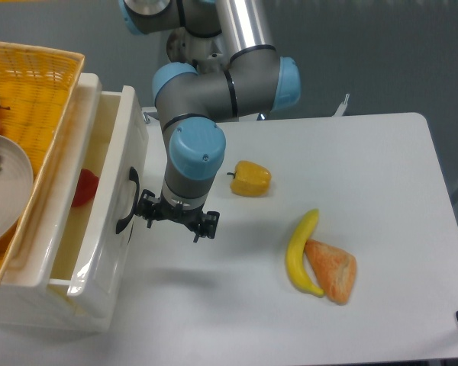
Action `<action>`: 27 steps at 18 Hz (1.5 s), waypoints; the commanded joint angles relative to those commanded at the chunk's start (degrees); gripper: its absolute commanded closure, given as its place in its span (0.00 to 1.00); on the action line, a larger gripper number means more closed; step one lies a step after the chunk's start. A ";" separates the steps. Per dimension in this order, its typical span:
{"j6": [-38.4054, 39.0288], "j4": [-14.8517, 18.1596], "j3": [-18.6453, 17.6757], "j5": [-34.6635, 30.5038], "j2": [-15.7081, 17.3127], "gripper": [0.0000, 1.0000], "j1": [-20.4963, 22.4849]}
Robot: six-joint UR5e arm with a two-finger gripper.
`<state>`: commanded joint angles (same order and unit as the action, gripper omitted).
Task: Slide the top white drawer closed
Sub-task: 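Push the drawer front with the gripper, sliding the drawer into the cabinet, then press the drawer front to seat it fully closed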
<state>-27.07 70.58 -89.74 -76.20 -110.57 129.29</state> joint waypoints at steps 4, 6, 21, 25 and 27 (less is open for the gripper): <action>0.44 0.00 -0.09 -0.18 -0.09 0.00 -0.44; 0.79 -0.17 -0.09 -0.26 -0.17 0.00 -0.79; 1.32 -0.18 0.00 -0.26 0.35 0.00 -2.11; 1.32 -0.18 0.00 -0.18 0.44 0.00 -2.29; 1.41 -0.18 0.00 -0.26 0.44 0.00 -2.99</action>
<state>-25.66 70.40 -89.74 -76.46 -110.13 126.30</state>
